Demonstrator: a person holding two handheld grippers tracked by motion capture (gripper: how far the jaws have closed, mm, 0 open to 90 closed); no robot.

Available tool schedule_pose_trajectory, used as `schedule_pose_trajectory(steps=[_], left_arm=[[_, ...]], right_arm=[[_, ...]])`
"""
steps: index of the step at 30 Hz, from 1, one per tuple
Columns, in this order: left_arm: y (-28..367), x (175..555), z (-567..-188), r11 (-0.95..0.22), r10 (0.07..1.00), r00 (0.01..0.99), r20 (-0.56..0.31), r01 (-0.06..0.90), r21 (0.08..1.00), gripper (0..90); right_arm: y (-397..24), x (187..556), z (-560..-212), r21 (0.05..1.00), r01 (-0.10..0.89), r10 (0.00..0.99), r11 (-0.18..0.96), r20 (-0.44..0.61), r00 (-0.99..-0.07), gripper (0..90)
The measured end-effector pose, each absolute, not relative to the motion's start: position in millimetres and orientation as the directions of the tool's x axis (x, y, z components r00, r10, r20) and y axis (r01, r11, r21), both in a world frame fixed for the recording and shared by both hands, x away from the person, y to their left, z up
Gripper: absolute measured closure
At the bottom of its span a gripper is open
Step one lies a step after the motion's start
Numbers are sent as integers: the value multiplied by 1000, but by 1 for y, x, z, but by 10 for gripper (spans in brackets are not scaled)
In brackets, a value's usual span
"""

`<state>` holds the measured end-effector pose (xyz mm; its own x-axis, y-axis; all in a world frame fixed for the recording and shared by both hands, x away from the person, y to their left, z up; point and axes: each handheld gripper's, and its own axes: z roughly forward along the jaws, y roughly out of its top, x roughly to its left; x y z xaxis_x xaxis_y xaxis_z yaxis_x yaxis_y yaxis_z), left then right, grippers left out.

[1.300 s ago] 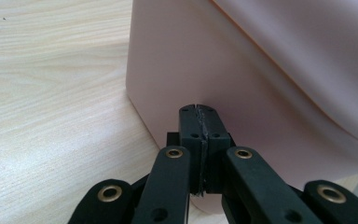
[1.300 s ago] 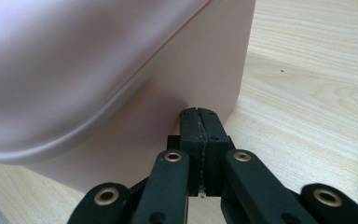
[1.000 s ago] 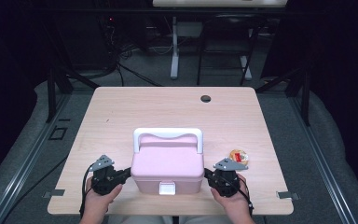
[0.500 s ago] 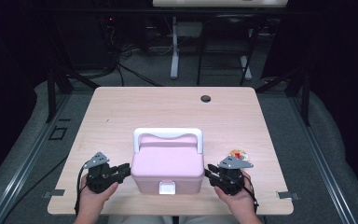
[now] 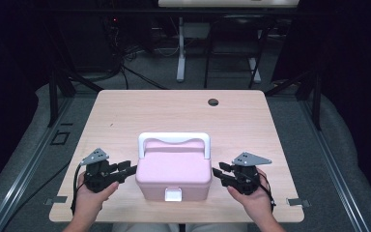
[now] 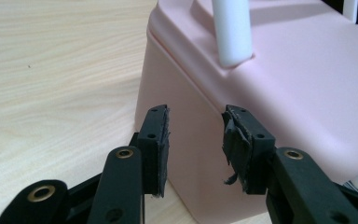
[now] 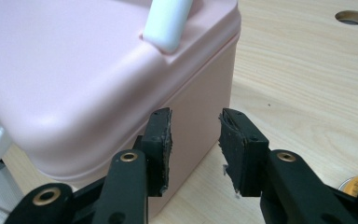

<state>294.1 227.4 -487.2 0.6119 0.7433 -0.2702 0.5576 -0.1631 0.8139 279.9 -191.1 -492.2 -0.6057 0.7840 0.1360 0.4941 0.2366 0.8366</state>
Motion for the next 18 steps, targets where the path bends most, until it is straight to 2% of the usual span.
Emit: schedule_pose_trajectory(steps=[12,18], left_arm=[[220,301,-451,-220,731,650,-209,514,829,544],[213,310,-444,-233,726,660,-193,501,834,533]], right_arm=[[-203,290,-467,852,495,755,171,209,-621,606],[-199,296,-456,875,456,724,161,209,-657,577]])
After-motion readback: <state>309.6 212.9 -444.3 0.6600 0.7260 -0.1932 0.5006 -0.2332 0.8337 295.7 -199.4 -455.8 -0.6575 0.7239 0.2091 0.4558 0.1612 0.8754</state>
